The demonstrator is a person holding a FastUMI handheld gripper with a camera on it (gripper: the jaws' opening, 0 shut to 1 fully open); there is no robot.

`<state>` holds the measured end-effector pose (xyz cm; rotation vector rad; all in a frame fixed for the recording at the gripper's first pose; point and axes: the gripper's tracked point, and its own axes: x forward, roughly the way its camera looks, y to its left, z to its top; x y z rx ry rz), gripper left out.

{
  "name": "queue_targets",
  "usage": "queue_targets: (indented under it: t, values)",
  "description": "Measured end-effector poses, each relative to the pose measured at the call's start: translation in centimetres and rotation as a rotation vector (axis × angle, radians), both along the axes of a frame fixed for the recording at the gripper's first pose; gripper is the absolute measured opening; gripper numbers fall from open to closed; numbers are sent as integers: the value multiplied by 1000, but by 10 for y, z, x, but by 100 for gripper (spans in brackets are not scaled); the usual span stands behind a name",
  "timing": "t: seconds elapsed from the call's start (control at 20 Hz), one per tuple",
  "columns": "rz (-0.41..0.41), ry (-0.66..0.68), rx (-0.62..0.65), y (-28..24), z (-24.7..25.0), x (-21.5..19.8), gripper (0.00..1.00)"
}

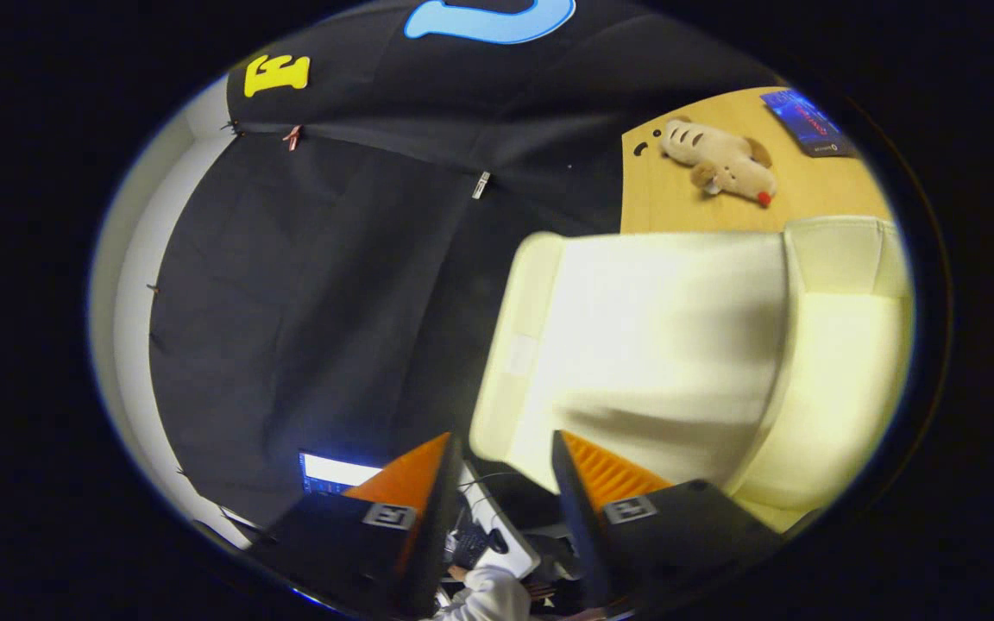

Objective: Open the storage box then place both shoes into the box .Put the left shoe in first, then the right shoe, with the right side of both shoes facing outward in a uniform manner.

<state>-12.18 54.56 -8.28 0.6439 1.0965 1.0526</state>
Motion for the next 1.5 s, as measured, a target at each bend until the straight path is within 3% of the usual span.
queue_targets:
  t: [0.1, 0.35, 0.7, 1.0, 1.5]
  values:
    - [-31, -65, -55, -23, -9, 11, 97]
    - [-190, -263, -165, -121, 4, 51, 98]
    - [-392, -490, -470, -308, -19, 96, 98]
    - [-387, -551, -762, -432, -96, 96, 98]
    - [-298, -396, -958, -513, -223, 124, 99]
